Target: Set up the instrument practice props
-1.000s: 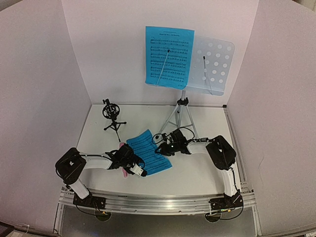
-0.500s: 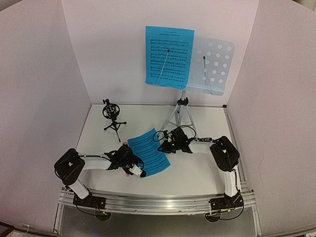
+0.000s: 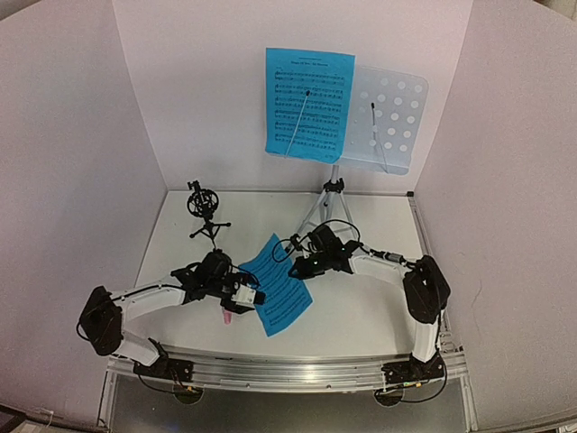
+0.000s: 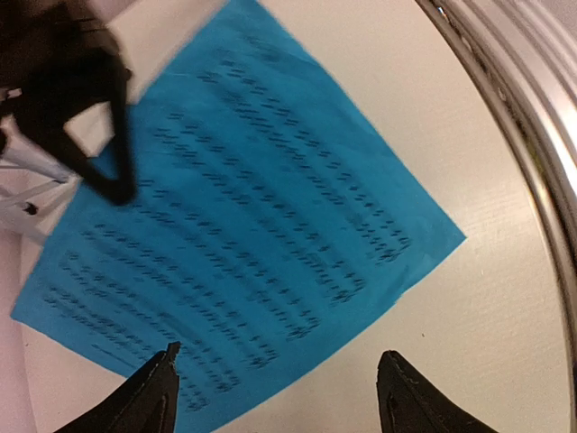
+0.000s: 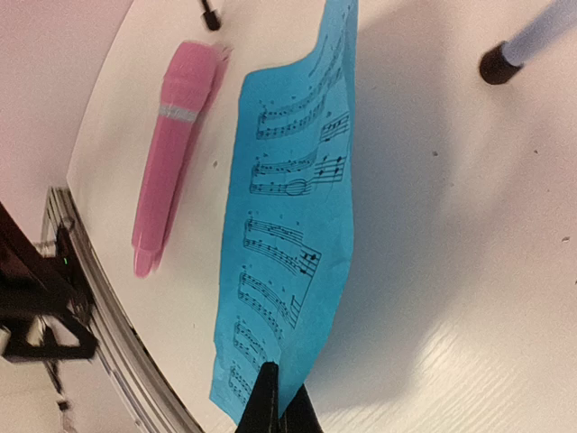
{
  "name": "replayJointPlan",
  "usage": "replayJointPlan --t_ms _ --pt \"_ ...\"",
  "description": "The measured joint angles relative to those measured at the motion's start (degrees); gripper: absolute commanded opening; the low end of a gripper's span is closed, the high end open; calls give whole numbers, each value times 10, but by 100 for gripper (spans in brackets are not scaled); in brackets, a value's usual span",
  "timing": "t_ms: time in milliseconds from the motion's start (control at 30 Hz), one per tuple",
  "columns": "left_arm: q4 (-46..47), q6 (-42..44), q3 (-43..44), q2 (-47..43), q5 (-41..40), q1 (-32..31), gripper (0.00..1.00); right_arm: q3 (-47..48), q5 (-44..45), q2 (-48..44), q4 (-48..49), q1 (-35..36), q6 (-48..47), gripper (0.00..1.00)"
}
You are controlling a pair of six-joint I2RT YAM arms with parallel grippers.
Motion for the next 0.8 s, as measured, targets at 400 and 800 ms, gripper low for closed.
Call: replayJointPlan --t_ms 400,800 --pt "34 -334 38 -104 107 122 95 119 116 -131 -288 123 -257 0" --pt "33 -348 76 -103 147 133 71 199 186 -194 -372 164 -366 0"
